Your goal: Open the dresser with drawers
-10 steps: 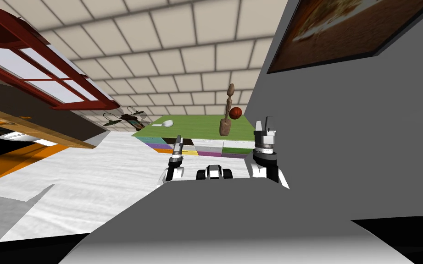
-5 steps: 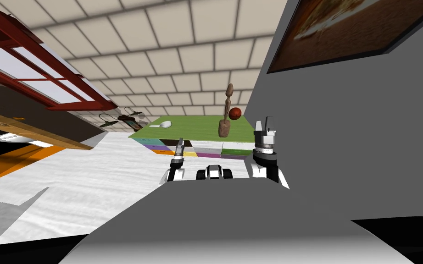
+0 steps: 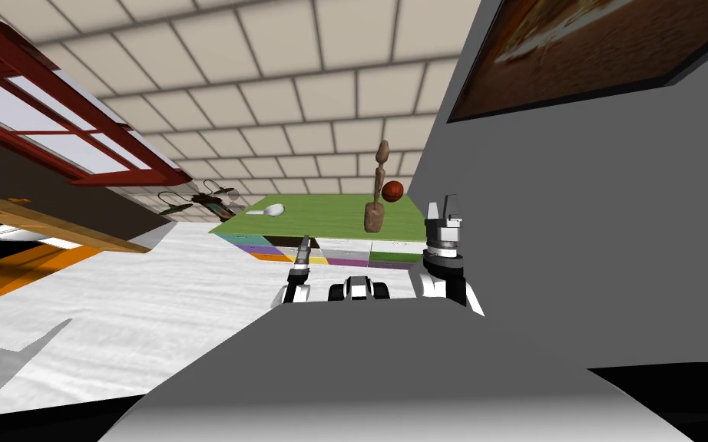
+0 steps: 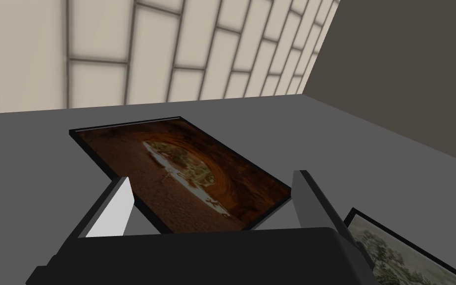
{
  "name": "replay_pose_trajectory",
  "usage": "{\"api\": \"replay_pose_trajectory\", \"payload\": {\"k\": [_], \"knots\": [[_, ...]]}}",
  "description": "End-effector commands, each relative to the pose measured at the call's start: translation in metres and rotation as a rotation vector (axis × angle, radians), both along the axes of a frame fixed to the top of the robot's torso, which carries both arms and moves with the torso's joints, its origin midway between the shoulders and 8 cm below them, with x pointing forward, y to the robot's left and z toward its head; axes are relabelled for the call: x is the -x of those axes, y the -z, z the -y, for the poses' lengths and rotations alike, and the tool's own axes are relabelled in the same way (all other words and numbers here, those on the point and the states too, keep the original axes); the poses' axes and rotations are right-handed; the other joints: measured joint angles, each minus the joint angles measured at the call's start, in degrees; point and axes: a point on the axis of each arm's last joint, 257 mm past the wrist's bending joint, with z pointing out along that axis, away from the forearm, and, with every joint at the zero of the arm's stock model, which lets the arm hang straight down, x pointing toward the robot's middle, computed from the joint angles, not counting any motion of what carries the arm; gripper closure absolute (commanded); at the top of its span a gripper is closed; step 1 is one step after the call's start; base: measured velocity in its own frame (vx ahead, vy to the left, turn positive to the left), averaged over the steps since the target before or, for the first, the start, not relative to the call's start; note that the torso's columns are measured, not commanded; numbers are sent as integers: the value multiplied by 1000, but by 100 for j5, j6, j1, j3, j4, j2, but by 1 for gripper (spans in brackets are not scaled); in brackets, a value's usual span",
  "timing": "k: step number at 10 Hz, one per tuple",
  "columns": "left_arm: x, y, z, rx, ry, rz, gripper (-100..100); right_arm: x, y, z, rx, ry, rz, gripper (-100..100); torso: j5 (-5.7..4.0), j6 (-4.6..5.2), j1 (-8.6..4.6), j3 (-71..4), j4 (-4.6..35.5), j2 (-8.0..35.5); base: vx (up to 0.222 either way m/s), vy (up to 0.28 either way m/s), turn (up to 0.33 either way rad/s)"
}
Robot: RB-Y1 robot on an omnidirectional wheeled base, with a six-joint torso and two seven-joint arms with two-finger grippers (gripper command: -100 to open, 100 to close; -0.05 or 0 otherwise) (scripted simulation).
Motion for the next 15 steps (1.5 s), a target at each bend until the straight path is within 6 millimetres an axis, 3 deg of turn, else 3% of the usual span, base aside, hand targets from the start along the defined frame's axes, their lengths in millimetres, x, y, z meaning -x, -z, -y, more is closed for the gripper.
{"api": "replay_pose_trajectory", "payload": {"k": [1, 5, 15], "knots": [[0, 20, 1, 2, 3, -27, -100, 0, 0, 0, 0, 0, 0, 0, 0, 0, 2, 0, 0, 0, 70, -43, -12], [4, 57, 2, 9, 3, -93, -100, 0, 0, 0, 0, 0, 0, 0, 2, 0, 8, 0, 0, 1, 54, -26, -7], [19, 128, 13, 36, 12, -221, -100, 0, 0, 0, 0, 0, 0, 0, 1, -1, 4, -1, -1, 0, 53, -26, -7]]}}
